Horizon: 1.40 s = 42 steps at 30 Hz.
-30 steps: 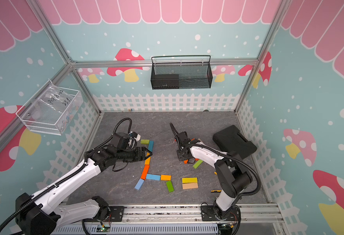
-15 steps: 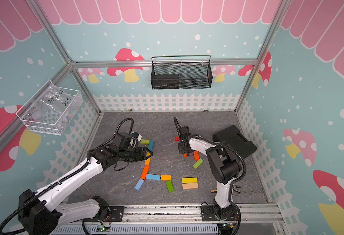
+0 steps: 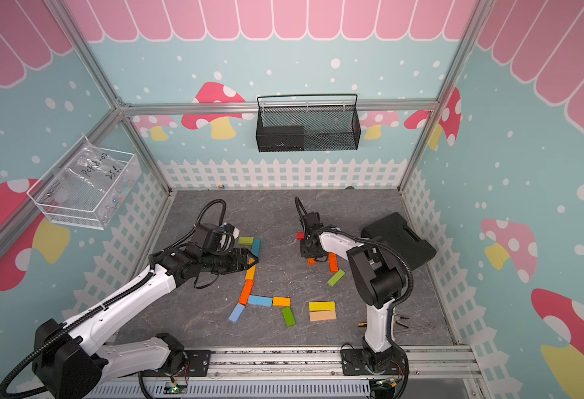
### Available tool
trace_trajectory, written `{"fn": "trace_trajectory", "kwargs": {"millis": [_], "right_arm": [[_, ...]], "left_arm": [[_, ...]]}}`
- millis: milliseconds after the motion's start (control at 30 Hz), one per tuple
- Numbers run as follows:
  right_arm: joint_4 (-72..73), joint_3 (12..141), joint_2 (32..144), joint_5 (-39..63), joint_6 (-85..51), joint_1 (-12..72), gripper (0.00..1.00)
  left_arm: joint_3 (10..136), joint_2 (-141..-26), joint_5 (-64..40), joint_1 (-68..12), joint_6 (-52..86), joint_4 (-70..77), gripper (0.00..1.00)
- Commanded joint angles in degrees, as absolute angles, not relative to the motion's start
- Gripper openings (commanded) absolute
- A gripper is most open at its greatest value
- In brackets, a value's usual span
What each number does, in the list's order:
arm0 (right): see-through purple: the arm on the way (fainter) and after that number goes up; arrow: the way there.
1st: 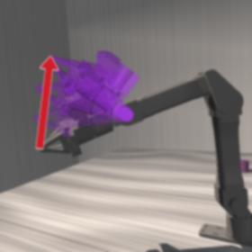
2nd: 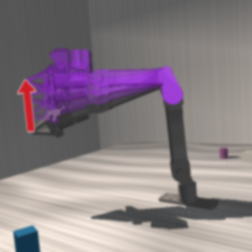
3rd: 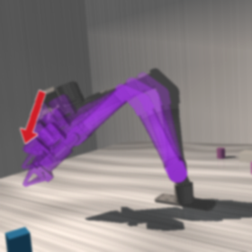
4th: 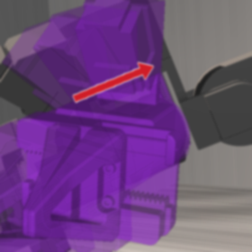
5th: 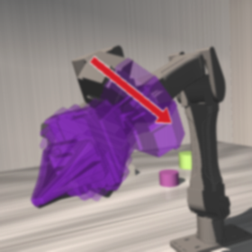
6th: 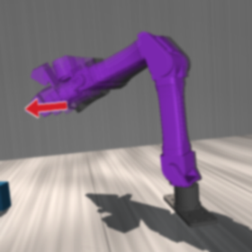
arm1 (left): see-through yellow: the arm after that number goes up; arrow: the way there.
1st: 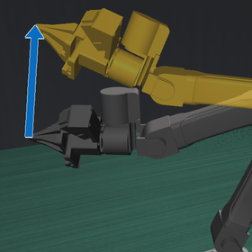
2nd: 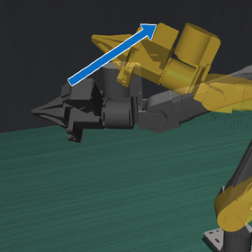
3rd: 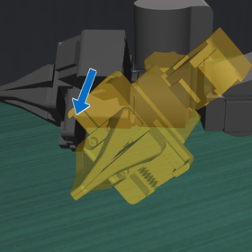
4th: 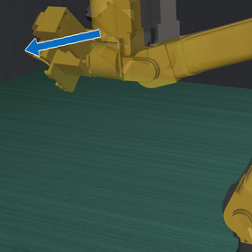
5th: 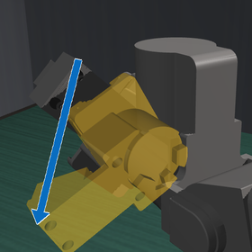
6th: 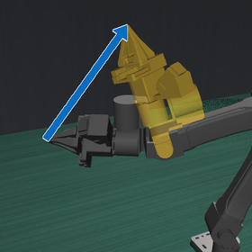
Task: Assemble a giraffe with building blocks
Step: Assemble the building block at the center of the board.
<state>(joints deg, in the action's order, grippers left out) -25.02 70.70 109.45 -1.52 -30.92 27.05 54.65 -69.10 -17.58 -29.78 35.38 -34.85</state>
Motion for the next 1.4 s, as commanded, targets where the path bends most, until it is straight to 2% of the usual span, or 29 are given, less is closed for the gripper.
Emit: {"fn": "trace_trajectory", "kwargs": {"millis": [0,867,1300,1367], "right_arm": [[-26.1,72.2,110.9,-1.1,-33.9,27.1,0.19],[-29.7,78.3,114.9,-4.6,-35.0,27.2,0.28],[-30.7,80.4,116.6,-5.1,-35.0,27.2,0.36],[-30.8,80.7,116.7,-5.4,-35.0,27.2,0.4]], "left_arm": [[55.8,-68.0,-17.2,-29.2,34.2,-35.4,0.74],[56.9,-68.1,-16.4,-29.0,34.4,-37.0,0.74],[56.6,-67.9,-16.0,-29.0,34.2,-37.1,0.75],[56.5,-67.8,-15.9,-29.0,34.2,-37.1,0.75]]}}
